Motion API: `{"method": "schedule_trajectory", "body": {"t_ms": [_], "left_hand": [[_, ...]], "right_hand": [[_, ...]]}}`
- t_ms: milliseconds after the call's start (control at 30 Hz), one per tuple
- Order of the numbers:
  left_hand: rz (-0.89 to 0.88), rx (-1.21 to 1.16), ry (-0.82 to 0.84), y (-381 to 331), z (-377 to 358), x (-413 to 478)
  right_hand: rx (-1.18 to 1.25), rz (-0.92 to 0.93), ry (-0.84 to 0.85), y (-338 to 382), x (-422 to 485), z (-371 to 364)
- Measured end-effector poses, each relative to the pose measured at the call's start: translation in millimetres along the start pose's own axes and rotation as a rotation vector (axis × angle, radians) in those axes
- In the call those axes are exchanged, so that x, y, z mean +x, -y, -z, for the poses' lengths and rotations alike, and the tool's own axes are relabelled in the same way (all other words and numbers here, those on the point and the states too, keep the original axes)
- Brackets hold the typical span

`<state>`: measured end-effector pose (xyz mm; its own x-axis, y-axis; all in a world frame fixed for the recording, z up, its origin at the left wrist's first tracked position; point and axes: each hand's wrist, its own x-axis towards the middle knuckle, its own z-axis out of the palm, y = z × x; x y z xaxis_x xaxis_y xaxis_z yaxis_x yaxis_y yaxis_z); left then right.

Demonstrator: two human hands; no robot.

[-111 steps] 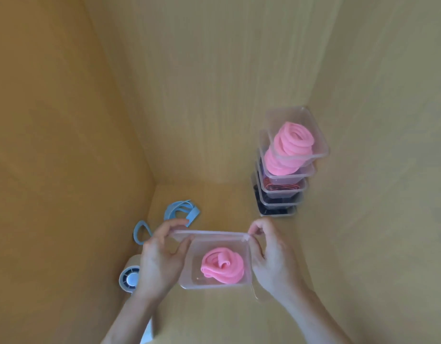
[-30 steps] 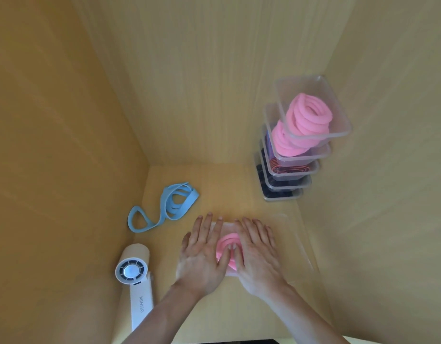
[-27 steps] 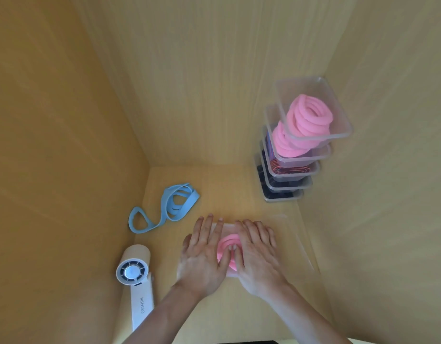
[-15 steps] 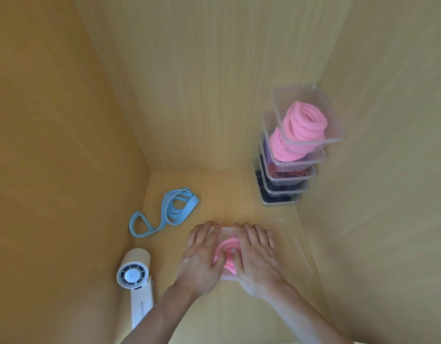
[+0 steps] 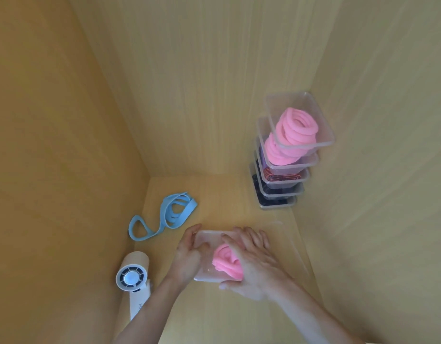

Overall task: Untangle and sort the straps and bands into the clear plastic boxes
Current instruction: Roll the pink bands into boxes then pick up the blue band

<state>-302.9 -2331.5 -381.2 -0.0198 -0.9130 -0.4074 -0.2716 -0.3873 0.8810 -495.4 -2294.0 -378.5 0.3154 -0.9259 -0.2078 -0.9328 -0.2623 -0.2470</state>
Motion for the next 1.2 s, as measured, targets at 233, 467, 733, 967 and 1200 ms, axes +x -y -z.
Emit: {"method": "schedule_trajectory", "body": {"t_ms": [233, 467, 733, 967, 1200], "left_hand": [[-0.012, -0.172, -0.014, -19, 6, -10], [-0.029, -0.259, 0.098, -18, 0, -18], [-0.020, -0.217, -0.130, -23, -9, -13], [-0.023, -0.223, -0.153, -21, -11, -9], [-0.021, -0.211, -0.120, -20, -6, -12]], "right_hand": [[0.267, -0.137, -0.102, 10, -3, 12], [0.763, -0.294, -0.090, 14, -4, 21], [0.902, -0.345, -0.119, 17, -5, 17], [0.910, -0.378, -0.125, 17, -5, 16], [0.898, -0.381, -0.150, 17, -5, 25]]}}
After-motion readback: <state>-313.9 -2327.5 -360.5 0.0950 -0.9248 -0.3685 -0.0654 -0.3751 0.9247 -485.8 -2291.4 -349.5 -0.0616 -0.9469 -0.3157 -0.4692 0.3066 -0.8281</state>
